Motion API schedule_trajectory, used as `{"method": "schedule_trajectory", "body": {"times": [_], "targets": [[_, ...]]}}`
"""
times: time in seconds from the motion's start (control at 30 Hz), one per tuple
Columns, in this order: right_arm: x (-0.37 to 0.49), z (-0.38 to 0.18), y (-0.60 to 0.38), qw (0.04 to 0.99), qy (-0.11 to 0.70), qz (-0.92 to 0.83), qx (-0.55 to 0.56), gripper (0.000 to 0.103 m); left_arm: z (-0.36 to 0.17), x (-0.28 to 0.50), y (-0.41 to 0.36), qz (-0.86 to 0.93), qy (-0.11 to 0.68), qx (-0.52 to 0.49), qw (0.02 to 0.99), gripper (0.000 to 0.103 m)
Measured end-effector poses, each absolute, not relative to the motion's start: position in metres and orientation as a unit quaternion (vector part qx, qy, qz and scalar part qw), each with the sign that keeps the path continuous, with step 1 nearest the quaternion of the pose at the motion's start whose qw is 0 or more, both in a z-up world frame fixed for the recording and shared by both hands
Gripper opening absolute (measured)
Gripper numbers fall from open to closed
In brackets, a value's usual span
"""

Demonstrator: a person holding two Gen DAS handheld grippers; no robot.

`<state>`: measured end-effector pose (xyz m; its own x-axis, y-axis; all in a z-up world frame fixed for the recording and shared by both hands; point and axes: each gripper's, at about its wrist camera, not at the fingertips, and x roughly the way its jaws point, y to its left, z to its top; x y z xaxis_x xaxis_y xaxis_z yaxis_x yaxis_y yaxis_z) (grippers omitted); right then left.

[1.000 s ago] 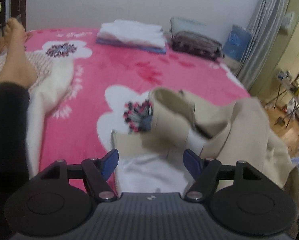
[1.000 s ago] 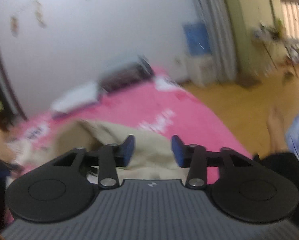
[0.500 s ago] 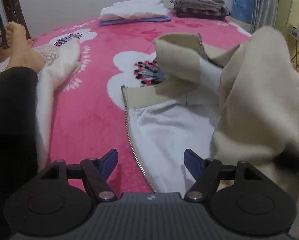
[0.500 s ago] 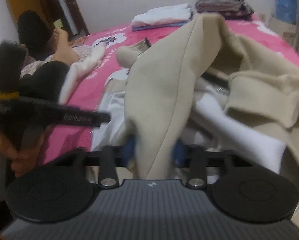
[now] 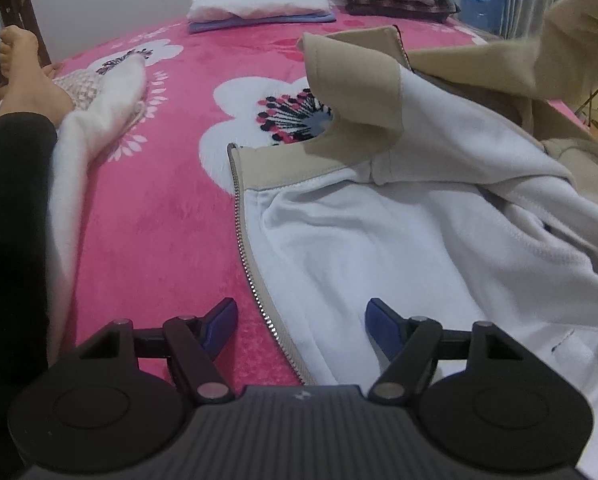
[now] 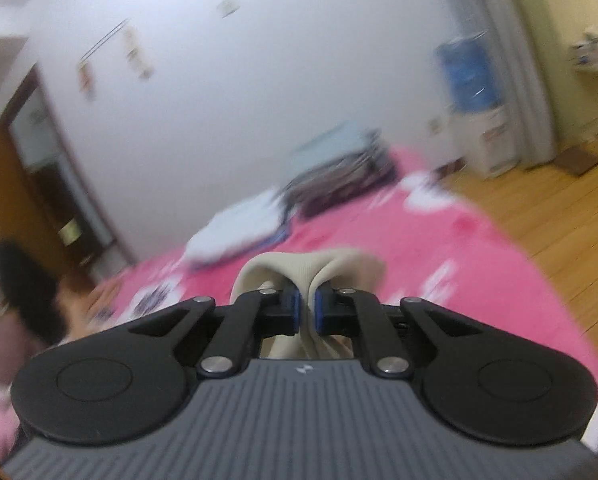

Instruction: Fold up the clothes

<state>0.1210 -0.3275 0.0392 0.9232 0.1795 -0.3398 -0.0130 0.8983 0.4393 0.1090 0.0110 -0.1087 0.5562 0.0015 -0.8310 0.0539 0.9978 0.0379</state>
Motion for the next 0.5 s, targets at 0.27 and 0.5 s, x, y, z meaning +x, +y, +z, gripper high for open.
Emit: {"method": "schedule_trajectory", "body": {"times": [0.27,0.5], "targets": [[0.211,-0.008,-0.402,0.937,0.237,-0.093,0.239,0.009,-0.109,0.113,0.013,-0.013,0.465,0.031,0.885,0.065],[0.183,-0.049,-0.441,0.893,0.285,-0.14,0.32,0.041,-0.109,0.118,0.012,-0.007,0.46,0.032,0.887,0.064]]}}
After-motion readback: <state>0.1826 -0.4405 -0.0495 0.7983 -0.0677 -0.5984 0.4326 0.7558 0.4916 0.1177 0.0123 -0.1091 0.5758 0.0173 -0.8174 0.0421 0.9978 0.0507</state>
